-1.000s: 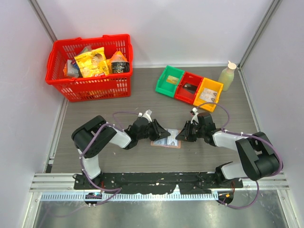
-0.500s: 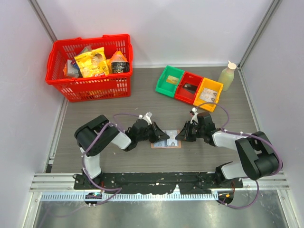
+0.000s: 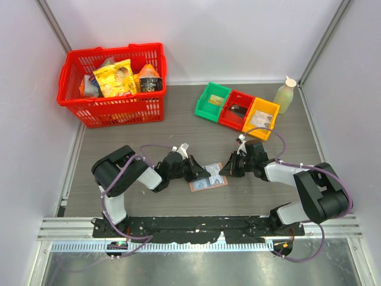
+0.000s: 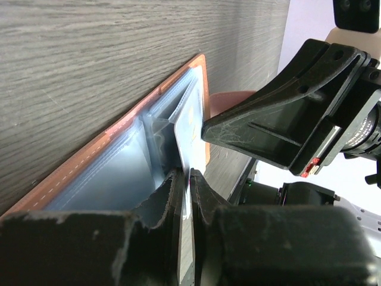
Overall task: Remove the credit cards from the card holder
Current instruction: Remove the credit card from the card holder.
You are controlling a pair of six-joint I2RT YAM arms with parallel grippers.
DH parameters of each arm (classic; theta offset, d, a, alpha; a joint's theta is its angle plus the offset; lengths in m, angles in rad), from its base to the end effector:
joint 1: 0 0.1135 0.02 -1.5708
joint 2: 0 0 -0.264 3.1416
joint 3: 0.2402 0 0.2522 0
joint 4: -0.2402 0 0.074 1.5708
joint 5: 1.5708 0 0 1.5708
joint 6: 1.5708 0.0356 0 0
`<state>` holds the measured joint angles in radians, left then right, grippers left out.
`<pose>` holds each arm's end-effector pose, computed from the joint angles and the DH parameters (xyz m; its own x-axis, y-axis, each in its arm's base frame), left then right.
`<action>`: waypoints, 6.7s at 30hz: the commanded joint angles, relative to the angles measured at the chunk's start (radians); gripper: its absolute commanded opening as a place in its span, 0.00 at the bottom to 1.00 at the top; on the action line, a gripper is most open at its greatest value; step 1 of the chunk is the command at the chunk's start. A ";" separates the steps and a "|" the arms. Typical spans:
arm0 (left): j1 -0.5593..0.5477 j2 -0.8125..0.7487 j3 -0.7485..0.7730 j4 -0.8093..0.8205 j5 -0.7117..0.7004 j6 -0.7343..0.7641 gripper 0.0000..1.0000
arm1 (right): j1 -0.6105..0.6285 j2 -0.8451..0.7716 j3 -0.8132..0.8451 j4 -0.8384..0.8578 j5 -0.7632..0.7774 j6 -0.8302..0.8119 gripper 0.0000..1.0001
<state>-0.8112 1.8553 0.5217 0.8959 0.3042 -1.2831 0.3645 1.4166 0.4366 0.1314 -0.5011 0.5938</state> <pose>0.2042 -0.2305 0.0971 -0.9254 -0.3542 -0.1353 -0.0306 0.4253 -0.9045 0.2137 0.0999 0.1254 -0.9220 0.1735 -0.3462 -0.1128 0.7350 0.6686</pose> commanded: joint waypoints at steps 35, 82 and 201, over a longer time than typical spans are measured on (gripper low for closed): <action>0.033 -0.024 -0.072 0.064 0.055 -0.015 0.00 | 0.014 -0.077 0.024 -0.125 0.068 -0.064 0.13; 0.033 -0.030 -0.109 0.086 0.023 -0.068 0.03 | 0.011 0.123 -0.016 -0.069 0.079 -0.020 0.01; 0.026 -0.165 -0.026 -0.239 -0.057 -0.032 0.32 | 0.011 -0.010 0.067 -0.032 -0.063 -0.051 0.06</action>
<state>-0.7853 1.6905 0.4706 0.6624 0.2691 -1.3224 0.3771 1.4437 0.5076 0.0536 -0.5442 0.5499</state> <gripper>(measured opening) 0.291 0.061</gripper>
